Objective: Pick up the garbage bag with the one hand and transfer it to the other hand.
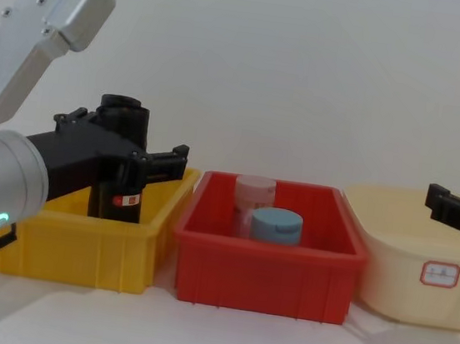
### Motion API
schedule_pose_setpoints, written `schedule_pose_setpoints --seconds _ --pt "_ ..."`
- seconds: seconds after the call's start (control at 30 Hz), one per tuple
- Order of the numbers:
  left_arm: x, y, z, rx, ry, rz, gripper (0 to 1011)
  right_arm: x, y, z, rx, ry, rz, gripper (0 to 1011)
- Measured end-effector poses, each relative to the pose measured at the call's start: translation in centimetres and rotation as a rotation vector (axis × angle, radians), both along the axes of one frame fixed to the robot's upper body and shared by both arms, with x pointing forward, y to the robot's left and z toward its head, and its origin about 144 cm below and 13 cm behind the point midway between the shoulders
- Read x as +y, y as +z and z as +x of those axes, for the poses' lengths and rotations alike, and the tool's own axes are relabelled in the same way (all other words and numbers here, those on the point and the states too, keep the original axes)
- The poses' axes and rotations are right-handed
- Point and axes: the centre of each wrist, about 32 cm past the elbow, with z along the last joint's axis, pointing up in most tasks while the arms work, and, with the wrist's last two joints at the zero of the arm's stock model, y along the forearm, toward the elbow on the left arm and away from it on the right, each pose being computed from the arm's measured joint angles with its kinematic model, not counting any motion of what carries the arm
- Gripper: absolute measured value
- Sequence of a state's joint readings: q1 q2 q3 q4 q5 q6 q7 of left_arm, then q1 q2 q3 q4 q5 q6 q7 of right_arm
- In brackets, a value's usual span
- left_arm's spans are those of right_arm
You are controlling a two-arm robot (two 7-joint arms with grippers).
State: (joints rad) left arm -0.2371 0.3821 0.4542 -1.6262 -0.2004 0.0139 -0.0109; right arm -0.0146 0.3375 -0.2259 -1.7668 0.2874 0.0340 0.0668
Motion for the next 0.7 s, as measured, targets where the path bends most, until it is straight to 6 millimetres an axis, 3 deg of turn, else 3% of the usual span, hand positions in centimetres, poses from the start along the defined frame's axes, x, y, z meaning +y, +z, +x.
schedule_pose_setpoints --seconds 0.7 --pt "0.0 0.0 0.0 0.0 0.0 0.0 1000 0.0 0.0 0.0 0.0 0.0 0.0 1000"
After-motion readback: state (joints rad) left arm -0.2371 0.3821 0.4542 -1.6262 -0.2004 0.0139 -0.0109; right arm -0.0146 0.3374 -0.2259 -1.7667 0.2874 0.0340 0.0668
